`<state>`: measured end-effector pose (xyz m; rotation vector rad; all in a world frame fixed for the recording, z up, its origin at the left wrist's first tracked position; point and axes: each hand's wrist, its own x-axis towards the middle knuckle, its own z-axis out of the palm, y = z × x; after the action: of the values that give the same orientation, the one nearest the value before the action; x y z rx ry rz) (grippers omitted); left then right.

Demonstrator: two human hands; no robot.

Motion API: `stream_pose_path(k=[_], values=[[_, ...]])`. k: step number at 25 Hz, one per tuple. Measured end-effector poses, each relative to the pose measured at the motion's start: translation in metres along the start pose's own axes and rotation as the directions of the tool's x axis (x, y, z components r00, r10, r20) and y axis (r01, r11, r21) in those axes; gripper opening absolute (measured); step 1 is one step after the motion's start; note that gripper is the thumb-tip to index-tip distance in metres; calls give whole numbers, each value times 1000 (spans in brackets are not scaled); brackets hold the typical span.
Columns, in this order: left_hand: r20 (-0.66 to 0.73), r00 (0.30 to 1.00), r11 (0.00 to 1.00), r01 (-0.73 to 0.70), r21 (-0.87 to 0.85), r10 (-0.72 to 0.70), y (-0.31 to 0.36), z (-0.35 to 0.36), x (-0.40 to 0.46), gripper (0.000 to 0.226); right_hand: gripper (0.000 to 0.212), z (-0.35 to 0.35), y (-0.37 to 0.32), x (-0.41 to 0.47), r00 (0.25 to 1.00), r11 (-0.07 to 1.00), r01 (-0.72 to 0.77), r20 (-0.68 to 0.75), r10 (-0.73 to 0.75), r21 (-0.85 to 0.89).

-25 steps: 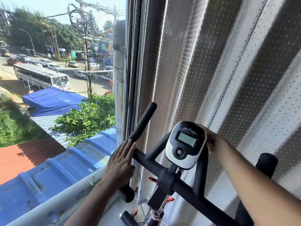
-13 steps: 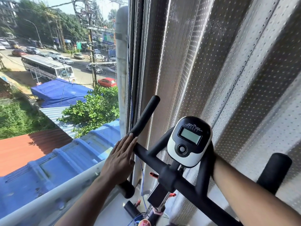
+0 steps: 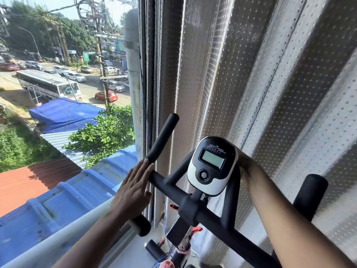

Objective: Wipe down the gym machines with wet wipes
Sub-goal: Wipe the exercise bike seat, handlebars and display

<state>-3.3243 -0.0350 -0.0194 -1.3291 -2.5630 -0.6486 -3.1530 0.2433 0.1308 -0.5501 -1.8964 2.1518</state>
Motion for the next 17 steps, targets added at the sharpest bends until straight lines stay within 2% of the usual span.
stream_pose_path(k=[2,4,5,7,9,11,13,15,17], values=[[55,997,999,48,-6,-47,2,-1,3,91,31,-3,-20,1,997,997,73,8,-73,3],[80,995,987,75,-140,-64,17,-5,10,88,26,-14,-19,-4,981,980,173,-71,-181,-99],[67,997,970,52,-239,-37,28,-6,14,84,26,-17,-13,-11,961,948,219,-117,-250,-229],[25,997,947,-64,-316,75,56,-2,19,75,33,-16,1,-30,903,887,305,-190,-385,-346],[6,994,961,-107,-256,112,73,7,20,76,33,-12,22,-53,861,907,346,-303,-409,-242],[9,996,977,-87,-193,90,75,13,22,82,25,-11,60,-76,857,951,301,-416,-304,-75],[12,995,979,-93,-181,97,74,14,24,84,16,-7,90,-97,903,985,158,-413,-116,70],[11,994,977,-107,-186,111,73,14,25,83,12,-9,99,-109,938,999,1,-347,14,42],[16,994,975,-101,-197,106,73,14,25,84,20,-9,86,-109,942,997,-62,-333,47,-35]])
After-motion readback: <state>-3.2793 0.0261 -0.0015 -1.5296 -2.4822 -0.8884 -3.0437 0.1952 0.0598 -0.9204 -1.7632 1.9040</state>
